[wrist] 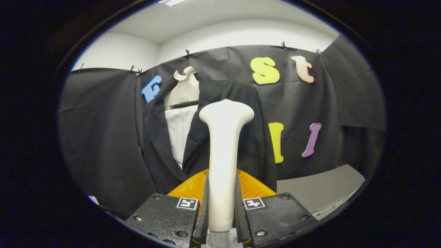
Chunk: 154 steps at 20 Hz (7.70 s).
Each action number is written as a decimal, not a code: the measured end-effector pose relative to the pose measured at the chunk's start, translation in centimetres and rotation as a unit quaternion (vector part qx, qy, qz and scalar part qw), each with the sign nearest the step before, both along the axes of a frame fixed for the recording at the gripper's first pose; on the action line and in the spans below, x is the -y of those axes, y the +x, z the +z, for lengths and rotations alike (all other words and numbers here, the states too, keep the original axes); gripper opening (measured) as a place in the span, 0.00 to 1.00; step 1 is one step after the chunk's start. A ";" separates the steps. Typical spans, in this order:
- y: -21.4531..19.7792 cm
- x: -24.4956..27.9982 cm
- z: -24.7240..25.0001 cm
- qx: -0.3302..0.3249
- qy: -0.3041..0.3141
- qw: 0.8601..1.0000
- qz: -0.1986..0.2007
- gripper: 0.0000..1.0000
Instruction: Iron the clothes twice with a garment steamer, once on the left side and once on the right side.
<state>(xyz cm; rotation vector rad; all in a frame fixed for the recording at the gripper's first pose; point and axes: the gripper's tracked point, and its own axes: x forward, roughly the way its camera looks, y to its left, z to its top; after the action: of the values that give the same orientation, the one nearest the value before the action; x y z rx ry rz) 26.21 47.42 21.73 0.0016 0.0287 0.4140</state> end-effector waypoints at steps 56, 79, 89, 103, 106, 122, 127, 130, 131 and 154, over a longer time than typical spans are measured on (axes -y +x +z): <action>-3.9 4.2 -29.6 -0.219 -0.128 0.967 -0.025 0.35; -8.2 2.8 -16.8 -0.149 -0.059 0.987 -0.009 0.35; -10.1 -6.2 -6.7 -0.060 -0.044 0.996 0.058 0.35; -9.1 -19.2 -1.3 -0.014 -0.048 0.990 0.132 0.35; -8.1 -20.8 -1.2 -0.010 -0.055 0.989 0.136 0.35; -5.5 -21.0 -7.5 -0.059 -0.087 0.986 0.130 0.35; -5.7 -19.4 -9.8 -0.079 -0.090 0.985 0.125 0.35; -5.9 -18.5 -11.4 -0.093 -0.096 0.983 0.122 0.35; -6.0 -18.3 -11.7 -0.096 -0.097 0.983 0.122 0.35; -6.3 -14.8 -21.9 -0.202 -0.119 0.966 0.106 0.35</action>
<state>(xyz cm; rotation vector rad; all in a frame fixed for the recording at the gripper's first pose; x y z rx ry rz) 19.96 62.19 -0.13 -0.1559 0.4858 0.6166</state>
